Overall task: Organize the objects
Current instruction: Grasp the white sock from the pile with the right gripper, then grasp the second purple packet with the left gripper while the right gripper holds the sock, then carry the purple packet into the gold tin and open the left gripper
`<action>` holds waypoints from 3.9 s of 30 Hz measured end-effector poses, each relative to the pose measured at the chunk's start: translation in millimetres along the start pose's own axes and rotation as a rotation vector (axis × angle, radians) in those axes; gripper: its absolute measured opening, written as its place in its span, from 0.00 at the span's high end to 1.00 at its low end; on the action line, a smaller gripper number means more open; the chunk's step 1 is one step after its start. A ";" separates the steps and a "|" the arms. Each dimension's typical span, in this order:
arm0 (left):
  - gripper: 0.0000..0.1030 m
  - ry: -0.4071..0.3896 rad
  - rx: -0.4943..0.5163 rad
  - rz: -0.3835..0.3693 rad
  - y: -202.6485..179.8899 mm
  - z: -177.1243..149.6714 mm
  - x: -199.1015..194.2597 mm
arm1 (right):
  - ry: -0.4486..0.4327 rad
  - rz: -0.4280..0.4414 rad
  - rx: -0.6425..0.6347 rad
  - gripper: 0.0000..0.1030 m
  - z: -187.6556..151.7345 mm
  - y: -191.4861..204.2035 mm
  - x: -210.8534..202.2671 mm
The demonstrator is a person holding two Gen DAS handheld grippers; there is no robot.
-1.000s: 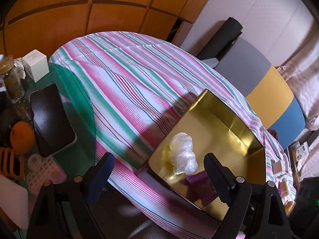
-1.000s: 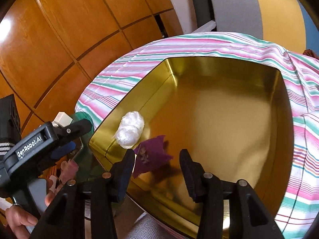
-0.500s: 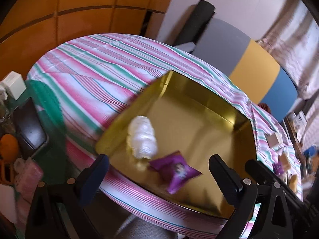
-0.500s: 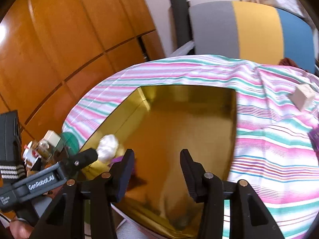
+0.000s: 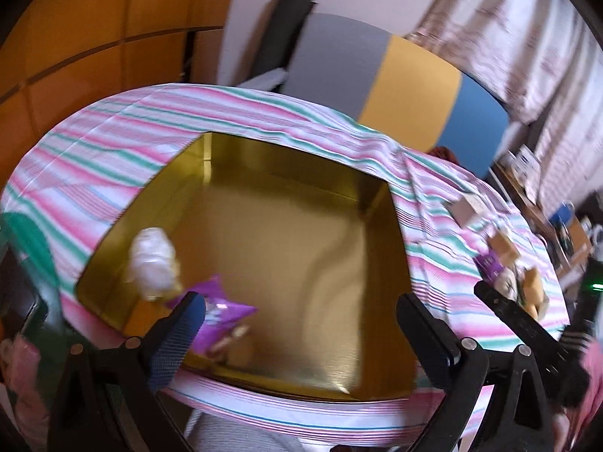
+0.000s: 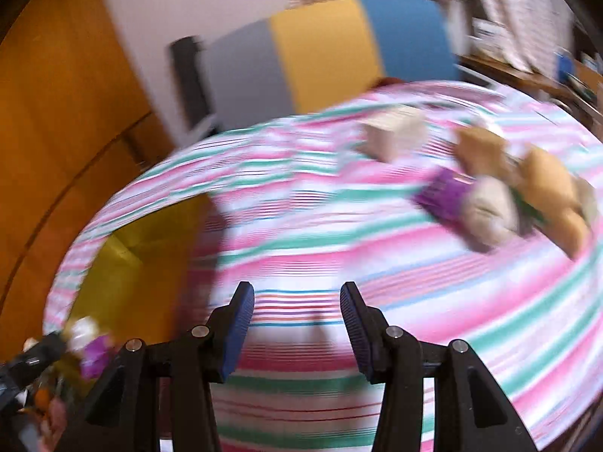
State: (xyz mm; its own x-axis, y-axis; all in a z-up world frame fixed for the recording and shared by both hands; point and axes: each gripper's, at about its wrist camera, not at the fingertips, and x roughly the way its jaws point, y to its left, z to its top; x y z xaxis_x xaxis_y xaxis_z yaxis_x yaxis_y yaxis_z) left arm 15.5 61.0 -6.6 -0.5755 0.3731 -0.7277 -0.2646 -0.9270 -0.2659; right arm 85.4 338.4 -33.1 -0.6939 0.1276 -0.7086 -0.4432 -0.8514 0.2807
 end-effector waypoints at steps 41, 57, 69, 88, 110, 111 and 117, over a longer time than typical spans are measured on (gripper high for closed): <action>0.00 0.101 0.208 -0.103 -106.0 -14.1 29.2 | -0.138 -0.060 0.143 0.54 36.4 -144.3 24.4; 0.00 0.099 0.410 -0.173 -217.5 7.9 114.4 | -0.242 -0.141 0.220 0.54 16.3 -160.1 8.9; 0.02 0.081 0.612 -0.210 -304.9 22.6 201.9 | -0.233 -0.099 0.268 0.52 14.5 -174.0 13.9; 0.58 0.054 0.628 -0.199 -301.6 17.2 238.0 | -0.215 -0.083 0.265 0.48 13.6 -174.9 18.6; 0.59 0.066 0.311 -0.254 -195.8 -21.7 158.8 | -0.205 -0.127 0.227 0.48 14.2 -168.4 17.6; 0.59 0.063 0.315 -0.262 -193.2 -24.5 153.5 | -0.204 -0.132 0.222 0.48 14.4 -167.5 17.9; 0.59 0.048 0.271 -0.325 -167.6 -28.5 112.6 | -0.187 -0.154 0.180 0.48 16.8 -159.8 22.6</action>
State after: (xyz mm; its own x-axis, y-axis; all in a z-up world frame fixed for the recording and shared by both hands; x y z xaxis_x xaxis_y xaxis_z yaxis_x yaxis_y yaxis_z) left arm 17.1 257.3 -62.1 -0.3934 0.6358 -0.6641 -0.6240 -0.7151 -0.3149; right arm 131.0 485.9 -83.2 -0.6957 0.3545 -0.6248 -0.6335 -0.7127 0.3011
